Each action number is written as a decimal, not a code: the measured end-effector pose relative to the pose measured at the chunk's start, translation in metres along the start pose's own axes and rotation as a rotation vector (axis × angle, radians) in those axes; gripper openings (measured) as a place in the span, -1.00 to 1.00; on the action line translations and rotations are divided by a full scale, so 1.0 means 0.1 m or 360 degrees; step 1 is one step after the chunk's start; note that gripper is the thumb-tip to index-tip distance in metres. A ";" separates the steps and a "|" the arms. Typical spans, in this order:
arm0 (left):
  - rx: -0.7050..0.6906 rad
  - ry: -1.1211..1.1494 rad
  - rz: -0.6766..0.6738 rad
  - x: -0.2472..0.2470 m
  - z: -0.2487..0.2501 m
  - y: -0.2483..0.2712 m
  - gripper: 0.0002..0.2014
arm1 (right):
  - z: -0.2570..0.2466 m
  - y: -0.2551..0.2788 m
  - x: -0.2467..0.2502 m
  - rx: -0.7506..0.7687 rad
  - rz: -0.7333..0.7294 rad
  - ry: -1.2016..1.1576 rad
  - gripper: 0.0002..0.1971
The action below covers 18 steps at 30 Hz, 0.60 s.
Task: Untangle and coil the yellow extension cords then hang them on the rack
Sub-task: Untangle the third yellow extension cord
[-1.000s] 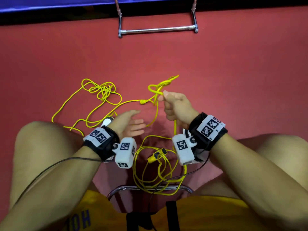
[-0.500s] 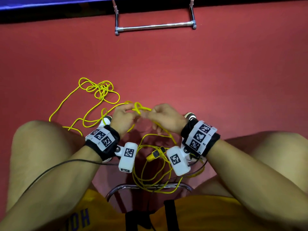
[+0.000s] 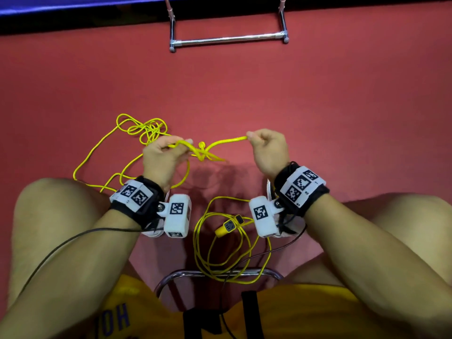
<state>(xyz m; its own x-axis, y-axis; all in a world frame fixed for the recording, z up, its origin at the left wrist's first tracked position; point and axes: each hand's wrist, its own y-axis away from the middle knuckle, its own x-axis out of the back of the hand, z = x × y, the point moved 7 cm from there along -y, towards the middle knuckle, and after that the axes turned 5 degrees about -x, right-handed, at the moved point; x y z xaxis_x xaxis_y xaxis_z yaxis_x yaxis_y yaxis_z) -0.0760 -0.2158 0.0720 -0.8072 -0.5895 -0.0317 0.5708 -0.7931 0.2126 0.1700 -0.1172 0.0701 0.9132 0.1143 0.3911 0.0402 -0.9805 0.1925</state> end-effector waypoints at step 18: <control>0.0684 0.0229 -0.0122 0.11 -0.25 0.03 -0.71 | -0.09 0.12 -0.25 -0.0389 -0.0484 -0.0773 -0.67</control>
<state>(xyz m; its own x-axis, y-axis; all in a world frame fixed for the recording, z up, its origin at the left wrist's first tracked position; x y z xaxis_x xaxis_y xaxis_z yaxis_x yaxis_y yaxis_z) -0.0792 -0.2288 0.0480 -0.7982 -0.5709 -0.1922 0.3713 -0.7175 0.5893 0.1442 -0.1299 0.0703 0.9579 0.2405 -0.1567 0.2861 -0.8439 0.4539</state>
